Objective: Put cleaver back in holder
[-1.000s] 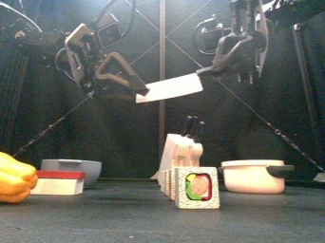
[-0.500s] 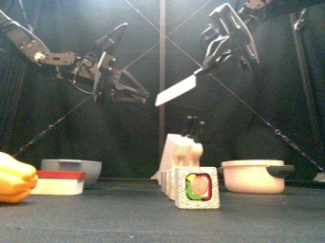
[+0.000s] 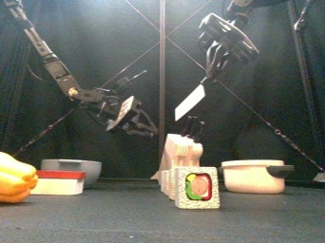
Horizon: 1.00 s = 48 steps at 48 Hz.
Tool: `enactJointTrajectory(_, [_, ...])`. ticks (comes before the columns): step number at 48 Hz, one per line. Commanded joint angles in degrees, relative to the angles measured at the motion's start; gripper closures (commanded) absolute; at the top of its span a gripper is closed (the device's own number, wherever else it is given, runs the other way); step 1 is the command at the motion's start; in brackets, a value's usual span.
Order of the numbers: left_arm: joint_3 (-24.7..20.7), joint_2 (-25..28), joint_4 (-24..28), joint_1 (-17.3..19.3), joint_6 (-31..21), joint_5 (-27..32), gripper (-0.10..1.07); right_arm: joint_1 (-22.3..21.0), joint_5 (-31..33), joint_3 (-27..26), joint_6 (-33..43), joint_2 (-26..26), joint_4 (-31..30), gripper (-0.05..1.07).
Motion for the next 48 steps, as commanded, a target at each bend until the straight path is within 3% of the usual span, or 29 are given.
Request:
enactJointTrajectory(1, [-1.67, -0.09, -0.18, 0.09, -0.09, -0.44, 0.45, 0.26, 0.00, -1.67, 0.09, -0.35, 0.09, 0.62])
enactJointTrajectory(12, [-2.02, 0.97, -1.67, 0.09, -0.09, -0.09, 0.62, 1.14, 1.67, -1.49, 0.35, 1.23, -0.18, 0.62])
enactJointTrajectory(28, [-3.69, 3.96, -1.67, -0.09, 0.00, 0.44, 0.63, 0.88, 1.76, -1.85, -0.09, 3.16, 0.00, 0.62])
enactJointTrajectory(48, [-5.62, 4.92, -0.88, -0.44, 0.09, 5.54, 0.63, 0.35, 1.76, -1.93, -0.26, 4.57, 0.35, 0.62])
